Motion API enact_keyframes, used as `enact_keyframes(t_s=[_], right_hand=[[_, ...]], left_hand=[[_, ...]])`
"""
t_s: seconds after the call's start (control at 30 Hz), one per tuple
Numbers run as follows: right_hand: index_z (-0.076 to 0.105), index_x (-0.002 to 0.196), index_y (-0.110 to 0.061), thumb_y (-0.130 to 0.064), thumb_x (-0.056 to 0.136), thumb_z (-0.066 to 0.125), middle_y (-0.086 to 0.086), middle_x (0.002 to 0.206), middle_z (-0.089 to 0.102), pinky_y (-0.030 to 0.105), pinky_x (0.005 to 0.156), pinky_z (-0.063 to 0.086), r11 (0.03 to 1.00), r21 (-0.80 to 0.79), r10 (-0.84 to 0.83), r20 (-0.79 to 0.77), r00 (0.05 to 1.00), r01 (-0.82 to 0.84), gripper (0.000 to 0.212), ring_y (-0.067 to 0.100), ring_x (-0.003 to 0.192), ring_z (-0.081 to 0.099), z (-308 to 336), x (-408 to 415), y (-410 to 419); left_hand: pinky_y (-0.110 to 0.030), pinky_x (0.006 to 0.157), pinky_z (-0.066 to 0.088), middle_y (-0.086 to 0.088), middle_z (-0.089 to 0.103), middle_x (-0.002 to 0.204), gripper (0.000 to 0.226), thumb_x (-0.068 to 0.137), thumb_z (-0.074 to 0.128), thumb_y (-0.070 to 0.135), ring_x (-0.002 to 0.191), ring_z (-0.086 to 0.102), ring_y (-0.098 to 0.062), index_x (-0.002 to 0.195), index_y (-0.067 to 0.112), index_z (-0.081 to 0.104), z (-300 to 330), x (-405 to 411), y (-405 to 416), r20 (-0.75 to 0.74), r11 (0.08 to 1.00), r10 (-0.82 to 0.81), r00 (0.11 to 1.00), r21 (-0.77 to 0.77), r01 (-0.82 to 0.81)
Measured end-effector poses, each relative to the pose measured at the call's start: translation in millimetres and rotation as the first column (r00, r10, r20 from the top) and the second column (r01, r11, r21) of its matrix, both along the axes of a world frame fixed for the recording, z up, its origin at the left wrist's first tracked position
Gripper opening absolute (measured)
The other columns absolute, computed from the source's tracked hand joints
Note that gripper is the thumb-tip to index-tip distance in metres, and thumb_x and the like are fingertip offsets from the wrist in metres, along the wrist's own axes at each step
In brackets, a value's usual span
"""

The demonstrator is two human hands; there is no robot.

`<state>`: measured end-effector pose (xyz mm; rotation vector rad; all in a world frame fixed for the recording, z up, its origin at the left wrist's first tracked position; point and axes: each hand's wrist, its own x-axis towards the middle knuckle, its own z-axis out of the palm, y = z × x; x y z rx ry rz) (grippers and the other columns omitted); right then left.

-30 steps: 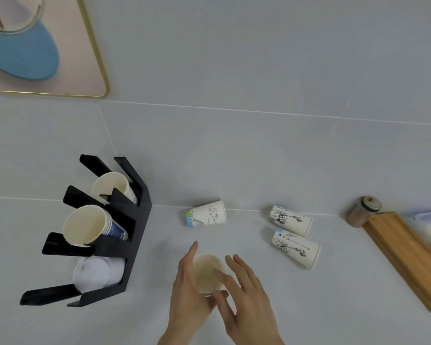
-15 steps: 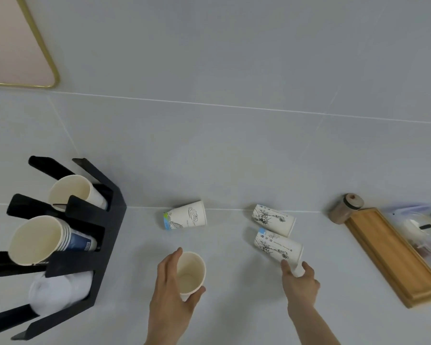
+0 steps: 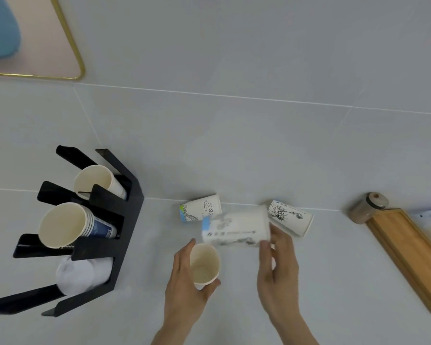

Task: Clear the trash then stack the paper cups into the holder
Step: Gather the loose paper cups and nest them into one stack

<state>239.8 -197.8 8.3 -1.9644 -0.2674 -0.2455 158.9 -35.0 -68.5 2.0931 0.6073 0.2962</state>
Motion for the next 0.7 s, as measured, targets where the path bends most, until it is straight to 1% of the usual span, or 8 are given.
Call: enact_keyframes(t_s=[0.03, 0.1, 0.23, 0.3, 0.4, 0.5, 0.6, 0.7], right_hand=[[0.062, 0.111, -0.027, -0.031, 0.102, 0.043, -0.003, 0.137, 0.056, 0.013, 0.096, 0.044, 0.993, -0.102, 0.078, 0.118, 0.99, -0.066, 0.022, 0.002, 0.12, 0.059, 2, -6, 2], [0.063, 0.115, -0.015, -0.024, 0.1, 0.047, 0.005, 0.146, 0.05, 0.017, 0.1, 0.045, 0.939, -0.301, 0.247, 0.251, 0.936, -0.167, 0.024, 0.012, 0.134, 0.052, -3, -15, 5], [0.061, 0.122, -0.027, -0.023, 0.099, 0.052, 0.005, 0.162, 0.037, 0.026, 0.084, 0.058, 0.826, -0.488, 0.419, 0.2, 0.886, -0.281, 0.025, 0.022, 0.153, 0.031, -21, -28, 12], [0.057, 0.139, -0.031, -0.026, 0.1, 0.055, 0.006, 0.166, 0.033, 0.03, 0.094, 0.057, 0.796, -0.509, 0.464, 0.167, 0.87, -0.327, 0.039, 0.023, 0.156, 0.027, -33, -33, 12], [0.055, 0.145, -0.033, -0.035, 0.102, 0.054, 0.01, 0.165, 0.035, 0.042, 0.104, 0.055, 0.73, -0.579, 0.52, 0.124, 0.845, -0.364, 0.043, 0.027, 0.153, 0.032, -52, -41, 10], [0.05, 0.149, -0.033, -0.039, 0.102, 0.054, 0.011, 0.166, 0.031, 0.042, 0.107, 0.052, 0.69, -0.611, 0.552, 0.098, 0.828, -0.388, 0.048, 0.027, 0.153, 0.033, -61, -43, 7], [0.051, 0.147, -0.038, -0.04, 0.102, 0.053, 0.0, 0.164, 0.039, 0.031, 0.113, 0.044, 0.809, -0.468, 0.443, 0.088, 0.892, -0.355, 0.045, 0.015, 0.152, 0.035, -58, -28, 1], [0.062, 0.133, -0.036, -0.029, 0.098, 0.062, -0.005, 0.145, 0.055, 0.033, 0.105, 0.05, 0.976, -0.213, 0.04, -0.06, 0.997, -0.052, 0.036, 0.012, 0.134, 0.055, -53, 14, -11]], left_hand=[[-0.026, 0.08, 0.046, 0.047, 0.032, 0.13, 0.117, 0.056, 0.093, 0.042, 0.12, 0.056, -0.008, 0.143, 0.058, 0.016, 2, 0, 1, -0.002, 0.999, 0.016, 1.0, -0.03, -0.016], [-0.024, 0.08, 0.047, 0.039, 0.041, 0.135, 0.13, 0.051, 0.096, 0.041, 0.121, 0.058, -0.007, 0.143, 0.065, 0.007, 6, 0, 2, 0.005, 0.995, 0.024, 1.0, -0.092, -0.024], [-0.007, 0.074, 0.045, 0.039, 0.036, 0.144, 0.137, 0.044, 0.094, 0.055, 0.12, 0.049, 0.018, 0.144, 0.066, 0.001, 9, -5, 3, 0.055, 0.992, -0.009, 0.998, -0.124, 0.016], [-0.003, 0.068, 0.044, 0.048, 0.026, 0.14, 0.135, 0.044, 0.09, 0.058, 0.117, 0.041, 0.029, 0.142, 0.067, -0.001, 8, -8, 4, 0.064, 0.996, -0.013, 0.998, -0.082, 0.018], [-0.002, 0.065, 0.044, 0.05, 0.021, 0.137, 0.129, 0.047, 0.086, 0.05, 0.119, 0.041, 0.025, 0.144, 0.067, 0.001, 6, -8, 7, 0.063, 0.999, -0.042, 0.997, -0.027, 0.044], [-0.007, 0.072, 0.046, 0.049, 0.024, 0.135, 0.117, 0.056, 0.086, 0.035, 0.119, 0.049, 0.01, 0.138, 0.072, 0.011, 3, -3, 6, 0.062, 0.996, -0.093, 0.994, -0.001, 0.094], [-0.018, 0.083, 0.046, 0.049, 0.026, 0.134, 0.108, 0.063, 0.087, 0.038, 0.117, 0.049, 0.006, 0.139, 0.068, 0.017, 1, 4, 2, 0.066, 0.995, -0.095, 0.993, 0.015, 0.094], [-0.027, 0.084, 0.048, 0.044, 0.03, 0.134, 0.107, 0.063, 0.089, 0.043, 0.116, 0.048, 0.003, 0.144, 0.058, 0.022, -3, 9, 2, 0.067, 0.997, -0.074, 0.995, 0.013, 0.073]])
